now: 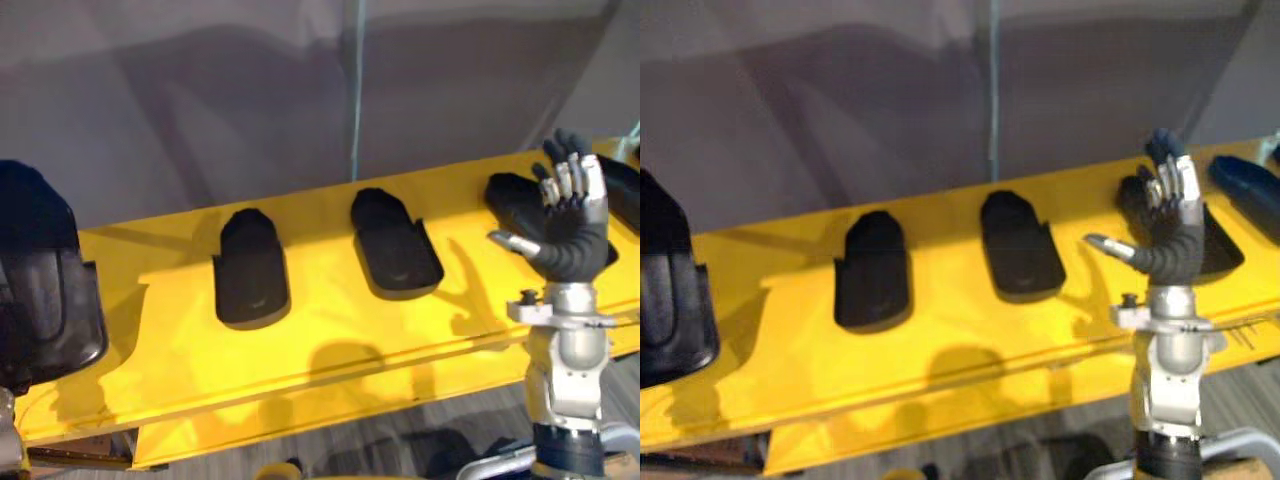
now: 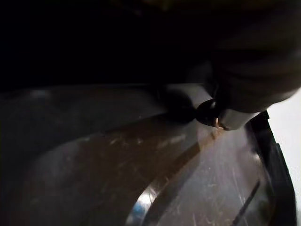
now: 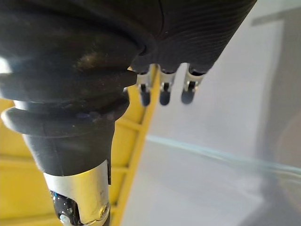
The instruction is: Walk over and take plastic housings, then place them on the shelf
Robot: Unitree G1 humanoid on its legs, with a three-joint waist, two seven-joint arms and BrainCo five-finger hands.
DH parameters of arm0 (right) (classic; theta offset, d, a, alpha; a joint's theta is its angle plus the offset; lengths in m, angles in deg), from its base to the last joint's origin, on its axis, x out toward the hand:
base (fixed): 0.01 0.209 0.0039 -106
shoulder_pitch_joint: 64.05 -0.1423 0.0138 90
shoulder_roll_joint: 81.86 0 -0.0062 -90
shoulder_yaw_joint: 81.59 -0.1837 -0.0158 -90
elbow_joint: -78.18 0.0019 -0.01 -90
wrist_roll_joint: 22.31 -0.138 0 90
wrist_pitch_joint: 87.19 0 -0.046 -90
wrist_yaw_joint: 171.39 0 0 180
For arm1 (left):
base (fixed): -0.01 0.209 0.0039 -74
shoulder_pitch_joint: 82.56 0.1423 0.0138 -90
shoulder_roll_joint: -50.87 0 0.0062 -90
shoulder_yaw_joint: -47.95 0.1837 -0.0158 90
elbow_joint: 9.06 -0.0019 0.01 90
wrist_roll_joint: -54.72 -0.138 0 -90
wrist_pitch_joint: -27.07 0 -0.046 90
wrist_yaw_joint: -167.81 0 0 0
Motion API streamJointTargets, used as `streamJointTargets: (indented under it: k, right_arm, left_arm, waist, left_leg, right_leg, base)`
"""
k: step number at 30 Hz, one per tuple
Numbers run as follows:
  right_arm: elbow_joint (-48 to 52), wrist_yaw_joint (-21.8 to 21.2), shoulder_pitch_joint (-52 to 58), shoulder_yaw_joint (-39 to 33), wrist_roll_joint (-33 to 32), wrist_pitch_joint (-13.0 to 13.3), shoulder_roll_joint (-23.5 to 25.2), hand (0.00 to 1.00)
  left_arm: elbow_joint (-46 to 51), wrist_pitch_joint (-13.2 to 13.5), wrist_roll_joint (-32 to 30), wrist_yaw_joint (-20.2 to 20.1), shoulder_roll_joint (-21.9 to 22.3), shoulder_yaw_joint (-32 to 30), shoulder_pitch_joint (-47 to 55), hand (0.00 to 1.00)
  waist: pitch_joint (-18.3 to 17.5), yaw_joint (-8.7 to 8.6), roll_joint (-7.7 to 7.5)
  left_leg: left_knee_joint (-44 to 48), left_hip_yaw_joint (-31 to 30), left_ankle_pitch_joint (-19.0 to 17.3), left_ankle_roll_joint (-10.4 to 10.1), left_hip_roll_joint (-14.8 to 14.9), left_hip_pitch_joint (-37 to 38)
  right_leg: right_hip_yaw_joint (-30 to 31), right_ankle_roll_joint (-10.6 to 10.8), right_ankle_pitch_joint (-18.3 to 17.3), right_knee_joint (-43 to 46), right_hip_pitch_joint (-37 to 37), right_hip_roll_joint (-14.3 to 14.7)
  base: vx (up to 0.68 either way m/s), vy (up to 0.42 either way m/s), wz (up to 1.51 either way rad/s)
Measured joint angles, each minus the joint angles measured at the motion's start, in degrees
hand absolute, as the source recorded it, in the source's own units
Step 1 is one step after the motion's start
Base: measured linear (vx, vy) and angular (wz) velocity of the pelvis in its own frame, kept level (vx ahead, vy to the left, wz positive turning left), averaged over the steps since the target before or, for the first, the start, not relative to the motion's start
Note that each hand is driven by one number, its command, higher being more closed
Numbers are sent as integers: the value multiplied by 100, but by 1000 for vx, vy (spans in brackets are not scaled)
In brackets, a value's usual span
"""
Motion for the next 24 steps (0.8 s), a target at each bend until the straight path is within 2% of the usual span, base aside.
streamJointTargets:
  k: [9, 11, 17, 24]
  right_arm:
    - [-61, -337, 58, 12, -183, -327, -173, 0]
    - [-56, -392, 61, 26, -219, -387, -191, 0]
    - [-7, -547, 70, 32, -221, -591, -264, 0]
    - [204, -727, 139, 30, -377, -771, -430, 0]
  left_arm:
    - [-752, -479, -340, -945, -247, 87, -340, 100]
    - [-910, -743, -401, -1176, -248, 88, -403, 100]
    - [-1182, -1016, -588, -1352, -248, 89, -399, 100]
    - [-1251, -1287, -1022, -1372, -189, 90, -381, 100]
  waist:
    - [-33, -131, 227]
    - [-25, -143, 276]
    - [-7, -249, 326]
    - [34, -363, 470]
  left_leg:
    - [-18, 275, 18, 27, -34, -63]
    - [1, 388, 25, 38, -25, -78]
    - [8, 480, 25, 38, -6, 21]
    - [7, 592, 13, 57, -33, 7]
  right_leg:
    - [219, 26, -18, 180, -277, -109]
    - [327, 31, -16, 240, -375, -116]
    - [431, 34, -75, 377, -429, -128]
    - [513, 61, -188, 654, -583, -204]
  base:
    - [-13, 17, -10]
    - [-9, 13, -16]
    - [-12, 1, -9]
    - [-46, 2, -6]
